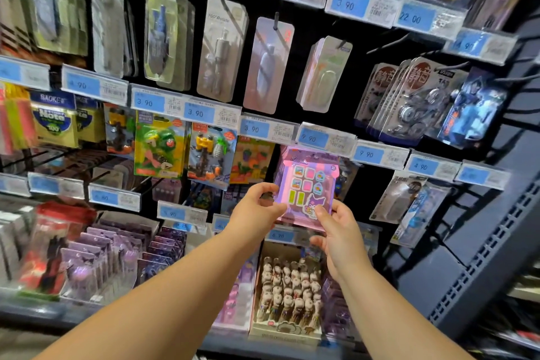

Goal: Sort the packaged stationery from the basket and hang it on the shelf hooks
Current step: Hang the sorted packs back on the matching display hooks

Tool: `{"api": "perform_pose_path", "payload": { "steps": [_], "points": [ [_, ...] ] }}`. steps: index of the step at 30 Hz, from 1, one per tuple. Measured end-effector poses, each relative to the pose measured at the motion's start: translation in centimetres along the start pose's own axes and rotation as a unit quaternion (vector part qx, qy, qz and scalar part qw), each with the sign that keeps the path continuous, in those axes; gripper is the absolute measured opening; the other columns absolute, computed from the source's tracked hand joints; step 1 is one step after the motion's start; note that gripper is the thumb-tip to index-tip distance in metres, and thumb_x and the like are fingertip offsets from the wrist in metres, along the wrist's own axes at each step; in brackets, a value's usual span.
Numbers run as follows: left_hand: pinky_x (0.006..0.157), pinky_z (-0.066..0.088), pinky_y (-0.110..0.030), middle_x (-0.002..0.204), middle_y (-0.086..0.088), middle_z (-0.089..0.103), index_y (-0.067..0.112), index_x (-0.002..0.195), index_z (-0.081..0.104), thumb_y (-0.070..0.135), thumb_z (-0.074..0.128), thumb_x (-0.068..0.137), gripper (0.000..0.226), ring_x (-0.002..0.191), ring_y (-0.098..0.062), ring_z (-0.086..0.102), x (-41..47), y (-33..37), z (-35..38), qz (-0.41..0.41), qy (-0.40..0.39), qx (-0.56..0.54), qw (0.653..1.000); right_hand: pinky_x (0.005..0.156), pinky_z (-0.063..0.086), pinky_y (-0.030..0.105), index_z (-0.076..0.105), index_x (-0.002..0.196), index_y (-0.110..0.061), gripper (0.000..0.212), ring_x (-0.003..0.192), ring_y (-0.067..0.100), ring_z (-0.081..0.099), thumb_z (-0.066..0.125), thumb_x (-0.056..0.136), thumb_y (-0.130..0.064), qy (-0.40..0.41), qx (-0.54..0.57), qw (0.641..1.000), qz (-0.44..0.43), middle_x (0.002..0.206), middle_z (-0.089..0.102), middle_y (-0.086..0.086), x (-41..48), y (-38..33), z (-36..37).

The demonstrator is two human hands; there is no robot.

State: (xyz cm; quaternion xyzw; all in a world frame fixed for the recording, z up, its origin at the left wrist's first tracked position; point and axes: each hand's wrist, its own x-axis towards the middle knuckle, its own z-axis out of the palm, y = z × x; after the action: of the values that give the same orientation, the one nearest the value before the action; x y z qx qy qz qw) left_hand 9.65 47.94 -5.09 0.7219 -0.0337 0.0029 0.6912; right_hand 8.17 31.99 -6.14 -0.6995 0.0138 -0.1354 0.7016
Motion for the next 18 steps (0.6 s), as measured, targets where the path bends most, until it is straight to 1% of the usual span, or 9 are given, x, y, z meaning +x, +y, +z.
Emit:
{"api": "perform_pose_path", "payload": {
  "steps": [2,5,8,11,13,14,16,17,18],
  "points": [
    [0.065,0.049,-0.032,0.103,-0.005,0.065,0.04,0.122,0.05,0.03,0.066,0.092,0.036,0.074,-0.017,0.059,0.3,0.2,0.4,0.009,0.009,0.015,1.0,0.05,0.047,0.021,0.051,0.125,-0.016,0.029,0.091,0.011,0.066,0.055,0.097,-0.021,0.008,-0.003,1.0,-0.001,0.115,0.066,-0.001,0.4,-0.1,-0.2],
    [0.069,0.05,-0.031,0.103,-0.003,0.066,0.043,0.131,0.047,0.031,0.066,0.092,0.045,0.085,-0.018,0.064,0.7,0.3,0.8,0.023,0.019,0.045,0.999,0.051,0.046,0.02,0.051,0.128,-0.017,0.034,0.102,0.021,0.065,0.057,0.096,-0.025,0.019,-0.019,1.0,-0.002,0.119,0.066,0.003,1.0,0.0,-0.1],
    [0.065,0.047,-0.026,0.104,-0.003,0.065,0.044,0.139,0.043,0.03,0.064,0.093,0.053,0.089,-0.016,0.065,0.8,0.4,1.0,0.034,0.013,0.069,0.997,0.054,0.046,0.023,0.051,0.124,-0.02,0.03,0.094,0.02,0.067,0.057,0.096,-0.024,0.027,-0.037,0.999,-0.006,0.11,0.069,0.002,1.2,0.1,0.0],
    [0.056,0.044,-0.023,0.118,-0.01,0.063,0.043,0.143,0.039,0.029,0.063,0.094,0.056,0.09,-0.019,0.065,0.8,0.5,1.2,0.039,0.007,0.079,0.996,0.057,0.047,0.026,0.047,0.12,-0.022,0.028,0.084,0.018,0.067,0.059,0.095,-0.024,0.041,-0.034,0.999,-0.008,0.101,0.069,0.002,1.5,0.1,-0.1],
    [0.058,0.047,-0.029,0.123,-0.015,0.06,0.044,0.145,0.037,0.028,0.061,0.096,0.057,0.1,-0.024,0.062,0.8,0.4,1.3,0.043,0.004,0.081,0.996,0.057,0.046,0.025,0.046,0.117,-0.02,0.027,0.079,0.017,0.066,0.06,0.094,-0.023,0.049,-0.033,0.998,-0.016,0.099,0.069,0.002,1.6,0.1,-0.1],
    [0.059,0.048,-0.033,0.12,-0.014,0.061,0.044,0.145,0.036,0.027,0.059,0.096,0.057,0.096,-0.025,0.063,0.8,0.3,1.4,0.048,0.003,0.085,0.995,0.056,0.045,0.024,0.046,0.116,-0.02,0.026,0.078,0.017,0.065,0.06,0.094,-0.022,0.05,-0.035,0.998,-0.023,0.098,0.069,0.003,1.6,0.2,-0.1],
    [0.056,0.045,-0.032,0.107,-0.009,0.061,0.044,0.147,0.032,0.026,0.056,0.098,0.058,0.075,-0.024,0.062,0.6,0.2,1.6,0.065,0.002,0.101,0.993,0.054,0.044,0.021,0.045,0.113,-0.019,0.023,0.074,0.013,0.064,0.059,0.095,-0.02,0.052,-0.038,0.997,-0.039,0.096,0.068,0.002,1.5,0.3,0.0],
    [0.061,0.047,-0.036,0.107,-0.008,0.061,0.045,0.148,0.03,0.026,0.055,0.098,0.058,0.079,-0.026,0.063,0.5,0.2,1.6,0.074,0.004,0.107,0.991,0.054,0.044,0.019,0.045,0.112,-0.019,0.023,0.072,0.011,0.063,0.059,0.095,-0.02,0.054,-0.04,0.997,-0.047,0.093,0.068,0.0,1.4,0.2,0.0],
    [0.069,0.051,-0.042,0.116,-0.01,0.06,0.046,0.148,0.029,0.026,0.054,0.099,0.059,0.095,-0.033,0.063,0.6,0.1,1.7,0.078,0.006,0.112,0.991,0.055,0.045,0.018,0.045,0.112,-0.018,0.023,0.071,0.008,0.062,0.059,0.094,-0.019,0.056,-0.044,0.996,-0.055,0.091,0.067,-0.002,1.4,0.2,0.0]
  ]
}}
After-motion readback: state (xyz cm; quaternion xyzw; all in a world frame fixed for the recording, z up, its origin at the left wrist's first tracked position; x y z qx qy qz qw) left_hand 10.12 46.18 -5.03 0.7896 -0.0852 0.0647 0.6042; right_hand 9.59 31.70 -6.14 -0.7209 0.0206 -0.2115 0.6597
